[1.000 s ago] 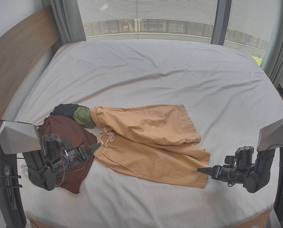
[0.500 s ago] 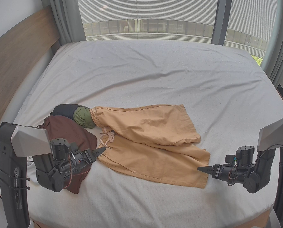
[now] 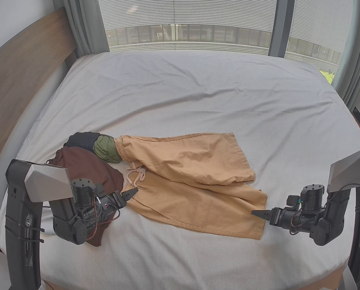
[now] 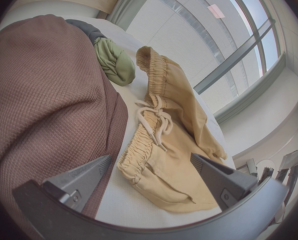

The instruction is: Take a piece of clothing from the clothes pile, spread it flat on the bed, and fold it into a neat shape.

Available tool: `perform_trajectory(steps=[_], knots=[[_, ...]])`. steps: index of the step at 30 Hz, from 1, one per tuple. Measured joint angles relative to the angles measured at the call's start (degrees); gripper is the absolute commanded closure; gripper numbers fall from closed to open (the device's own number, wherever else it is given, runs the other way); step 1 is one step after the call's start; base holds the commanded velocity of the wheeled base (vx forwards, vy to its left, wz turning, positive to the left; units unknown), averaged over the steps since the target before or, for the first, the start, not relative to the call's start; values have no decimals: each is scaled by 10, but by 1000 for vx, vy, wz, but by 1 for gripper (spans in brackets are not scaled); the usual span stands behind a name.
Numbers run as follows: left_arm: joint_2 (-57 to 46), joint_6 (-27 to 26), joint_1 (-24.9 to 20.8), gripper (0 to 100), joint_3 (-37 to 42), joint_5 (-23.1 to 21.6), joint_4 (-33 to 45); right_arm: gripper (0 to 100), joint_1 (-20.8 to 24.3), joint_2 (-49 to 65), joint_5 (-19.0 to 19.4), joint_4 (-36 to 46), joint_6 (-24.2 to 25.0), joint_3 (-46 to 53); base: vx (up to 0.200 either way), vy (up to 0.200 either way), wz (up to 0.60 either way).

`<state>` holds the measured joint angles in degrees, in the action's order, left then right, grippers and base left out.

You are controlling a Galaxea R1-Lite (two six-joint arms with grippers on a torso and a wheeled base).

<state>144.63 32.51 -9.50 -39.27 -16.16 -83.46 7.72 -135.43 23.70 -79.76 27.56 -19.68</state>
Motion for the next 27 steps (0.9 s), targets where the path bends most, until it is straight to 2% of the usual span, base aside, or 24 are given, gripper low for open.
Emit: perform_trajectory(steps=[3,4,21,27], knots=[[4,0,0,0,-4,0,0,0,0,0,0,-3,0,1,0,0,0],[5,0,0,100,-6,1,0,0,0,0,0,-3,0,1,0,0,0],[21,1,3,100,-23,4,-8,0,8,-7,0,5,-3,10,0,0,0],[22,1,2,100,-21,4,-11,0,10,-22,0,-2,-27,17,0,0,0]])
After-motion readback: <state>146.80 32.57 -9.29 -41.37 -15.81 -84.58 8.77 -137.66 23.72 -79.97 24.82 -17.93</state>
